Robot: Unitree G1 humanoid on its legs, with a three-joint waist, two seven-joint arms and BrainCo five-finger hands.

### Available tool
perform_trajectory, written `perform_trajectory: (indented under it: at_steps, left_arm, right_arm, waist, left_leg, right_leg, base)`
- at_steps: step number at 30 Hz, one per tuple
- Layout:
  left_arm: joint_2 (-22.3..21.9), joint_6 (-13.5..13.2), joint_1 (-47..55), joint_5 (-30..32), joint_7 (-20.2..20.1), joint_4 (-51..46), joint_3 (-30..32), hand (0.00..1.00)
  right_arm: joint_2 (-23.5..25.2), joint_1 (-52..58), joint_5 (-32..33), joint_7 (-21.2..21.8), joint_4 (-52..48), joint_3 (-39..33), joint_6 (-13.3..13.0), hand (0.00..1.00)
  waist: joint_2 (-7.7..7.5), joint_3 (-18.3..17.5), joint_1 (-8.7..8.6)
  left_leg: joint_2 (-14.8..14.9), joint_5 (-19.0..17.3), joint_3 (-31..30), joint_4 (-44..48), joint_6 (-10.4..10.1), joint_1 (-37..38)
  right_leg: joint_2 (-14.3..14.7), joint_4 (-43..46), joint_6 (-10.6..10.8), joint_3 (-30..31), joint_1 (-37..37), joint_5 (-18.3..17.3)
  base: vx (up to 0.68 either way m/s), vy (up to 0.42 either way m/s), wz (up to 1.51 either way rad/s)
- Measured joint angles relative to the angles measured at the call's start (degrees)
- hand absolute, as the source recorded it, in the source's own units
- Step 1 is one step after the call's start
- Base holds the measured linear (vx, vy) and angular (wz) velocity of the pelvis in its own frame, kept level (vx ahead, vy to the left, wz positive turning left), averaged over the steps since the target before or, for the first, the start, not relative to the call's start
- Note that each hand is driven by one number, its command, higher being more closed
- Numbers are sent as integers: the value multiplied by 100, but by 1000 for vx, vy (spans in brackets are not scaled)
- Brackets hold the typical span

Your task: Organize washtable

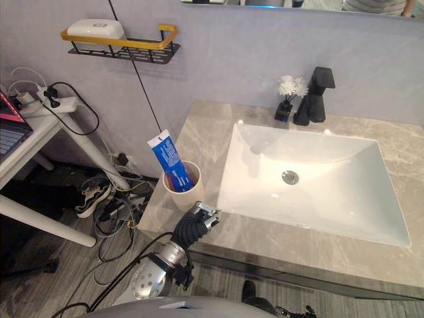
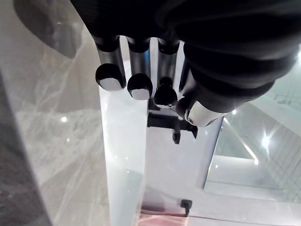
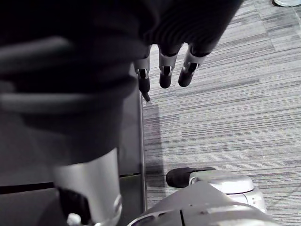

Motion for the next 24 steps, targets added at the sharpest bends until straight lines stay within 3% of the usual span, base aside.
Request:
perform_trajectory:
  at_steps: [14,24]
  left_arm:
    - [-193,87,-432,108,341,265,345,100]
    - [-202,95,-612,274,480,268,613,100]
  right_arm:
    - [20,-17,2,-3,-40,-157,-2,0]
    - [43,-34,1,-1,-96,-215,-4,0]
  waist:
    - [56,1,-23]
    - [72,11,-131]
  left_leg:
    - [3,0,68,-16,0,-121]
    - [4,0,73,-28,1,-150]
  right_leg:
    - [9,-1,1,65,-152,3]
    - [10,0,4,87,-188,5]
  base:
    - [2,0,-1]
    - [0,0,0]
